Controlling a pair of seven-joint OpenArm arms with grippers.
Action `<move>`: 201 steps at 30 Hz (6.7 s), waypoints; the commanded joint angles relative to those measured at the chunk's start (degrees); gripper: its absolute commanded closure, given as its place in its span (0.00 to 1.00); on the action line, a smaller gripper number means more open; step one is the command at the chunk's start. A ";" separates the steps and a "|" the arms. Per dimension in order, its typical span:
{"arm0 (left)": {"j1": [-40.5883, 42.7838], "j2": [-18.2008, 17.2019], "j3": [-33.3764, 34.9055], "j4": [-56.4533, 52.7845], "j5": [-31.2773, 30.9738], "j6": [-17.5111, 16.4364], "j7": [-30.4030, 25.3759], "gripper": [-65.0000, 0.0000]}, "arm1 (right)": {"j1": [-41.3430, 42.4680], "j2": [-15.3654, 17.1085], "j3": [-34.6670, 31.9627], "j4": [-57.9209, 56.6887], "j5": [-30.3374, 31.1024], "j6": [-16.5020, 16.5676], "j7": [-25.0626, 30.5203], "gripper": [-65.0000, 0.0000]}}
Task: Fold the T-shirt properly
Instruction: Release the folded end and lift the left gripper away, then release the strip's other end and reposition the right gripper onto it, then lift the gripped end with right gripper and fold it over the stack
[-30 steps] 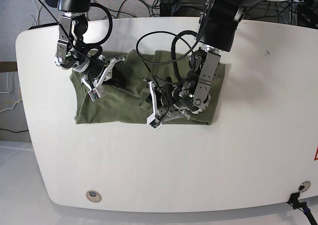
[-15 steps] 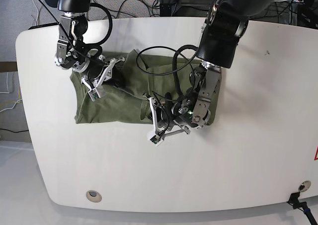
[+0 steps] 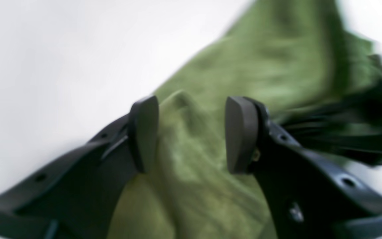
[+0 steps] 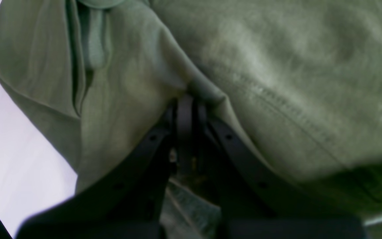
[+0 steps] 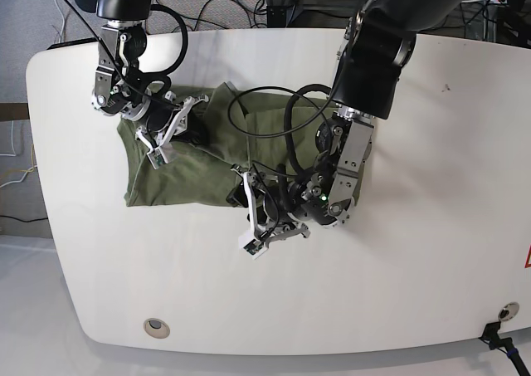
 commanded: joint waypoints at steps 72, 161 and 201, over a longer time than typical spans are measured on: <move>17.04 -22.98 -13.72 -1.44 -16.31 1.35 -4.92 1.00 | 5.53 -5.95 34.12 2.52 12.69 -0.73 -19.22 0.05; 12.90 -28.96 -16.62 14.12 -16.31 1.35 -2.11 1.00 | 6.85 -11.41 -21.09 13.68 12.51 -15.46 -9.46 0.21; 15.54 -29.75 -21.80 16.84 -16.49 1.35 -2.20 1.00 | 16.43 -14.04 -29.88 8.85 12.95 -17.65 -3.66 0.54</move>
